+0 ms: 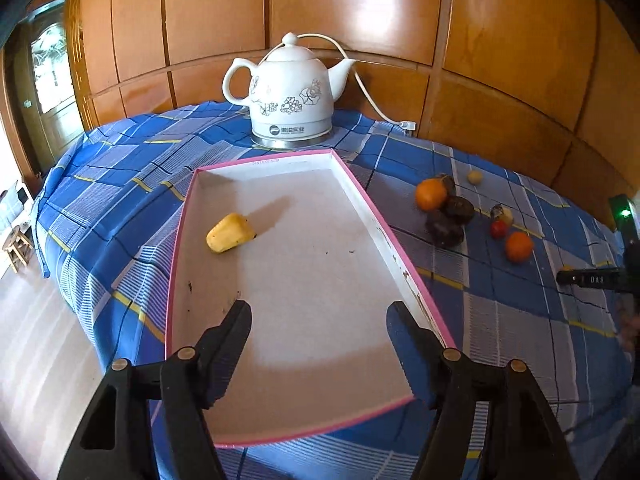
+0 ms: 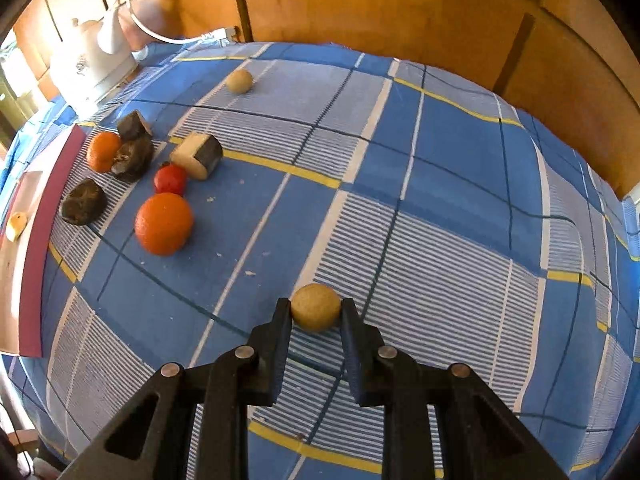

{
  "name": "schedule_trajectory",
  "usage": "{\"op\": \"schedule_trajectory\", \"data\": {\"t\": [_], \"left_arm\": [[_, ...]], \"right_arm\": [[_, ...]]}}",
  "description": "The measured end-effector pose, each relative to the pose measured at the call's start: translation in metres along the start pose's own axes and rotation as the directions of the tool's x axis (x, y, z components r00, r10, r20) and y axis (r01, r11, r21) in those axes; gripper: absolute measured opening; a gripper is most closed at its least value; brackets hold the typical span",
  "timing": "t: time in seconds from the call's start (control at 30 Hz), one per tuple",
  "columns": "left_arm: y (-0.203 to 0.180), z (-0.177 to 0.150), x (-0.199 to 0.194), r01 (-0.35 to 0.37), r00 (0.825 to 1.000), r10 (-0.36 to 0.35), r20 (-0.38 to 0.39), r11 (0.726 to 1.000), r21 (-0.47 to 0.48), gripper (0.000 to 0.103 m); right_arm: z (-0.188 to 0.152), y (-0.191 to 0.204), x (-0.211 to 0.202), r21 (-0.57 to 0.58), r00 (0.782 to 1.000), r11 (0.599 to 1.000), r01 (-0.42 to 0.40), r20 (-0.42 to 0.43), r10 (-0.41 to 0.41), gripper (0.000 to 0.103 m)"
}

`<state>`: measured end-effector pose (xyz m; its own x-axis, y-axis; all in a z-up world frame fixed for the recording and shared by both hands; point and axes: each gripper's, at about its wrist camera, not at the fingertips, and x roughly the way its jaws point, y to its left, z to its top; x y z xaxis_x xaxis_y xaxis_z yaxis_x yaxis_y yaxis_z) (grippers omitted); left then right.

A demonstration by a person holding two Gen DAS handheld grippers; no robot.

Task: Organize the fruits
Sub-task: 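Carry the pepper into the pink-rimmed tray and release with left tool while right tool grasps a small tan ball, then carry the tan ball over the tray and open the right tool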

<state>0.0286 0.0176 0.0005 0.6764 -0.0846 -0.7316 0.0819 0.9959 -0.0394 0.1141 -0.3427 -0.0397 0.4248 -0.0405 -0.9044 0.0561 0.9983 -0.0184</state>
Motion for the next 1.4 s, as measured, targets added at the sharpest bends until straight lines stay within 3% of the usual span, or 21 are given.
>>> {"op": "schedule_trajectory", "data": {"t": [0.27, 0.53, 0.8, 1.17, 1.4], "left_arm": [[-0.004, -0.005, -0.004, -0.003, 1.000, 0.003, -0.001, 1.000, 0.002, 0.075], [0.002, -0.006, -0.005, -0.017, 1.000, 0.017, 0.004, 1.000, -0.012, 0.076], [0.014, -0.007, -0.002, -0.030, 1.000, 0.030, 0.002, 0.999, -0.045, 0.076], [0.033, -0.010, -0.005, -0.043, 0.999, 0.044, 0.013, 0.995, -0.089, 0.077], [0.041, -0.013, -0.005, -0.034, 0.999, 0.035, 0.011, 0.994, -0.107, 0.077]], "right_arm": [[0.000, 0.013, -0.021, -0.049, 0.994, 0.996, -0.073, 0.074, 0.077, 0.024], [-0.002, 0.044, -0.047, -0.156, 0.965, 0.969, -0.191, 0.149, 0.214, 0.024], [-0.008, 0.087, -0.050, -0.240, 0.955, 0.939, -0.249, 0.100, 0.279, 0.024], [-0.007, 0.204, -0.064, -0.395, 0.916, 0.848, -0.353, 0.041, 0.400, 0.024], [0.007, 0.250, -0.048, -0.401, 0.911, 0.835, -0.378, 0.000, 0.413, 0.025]]}}
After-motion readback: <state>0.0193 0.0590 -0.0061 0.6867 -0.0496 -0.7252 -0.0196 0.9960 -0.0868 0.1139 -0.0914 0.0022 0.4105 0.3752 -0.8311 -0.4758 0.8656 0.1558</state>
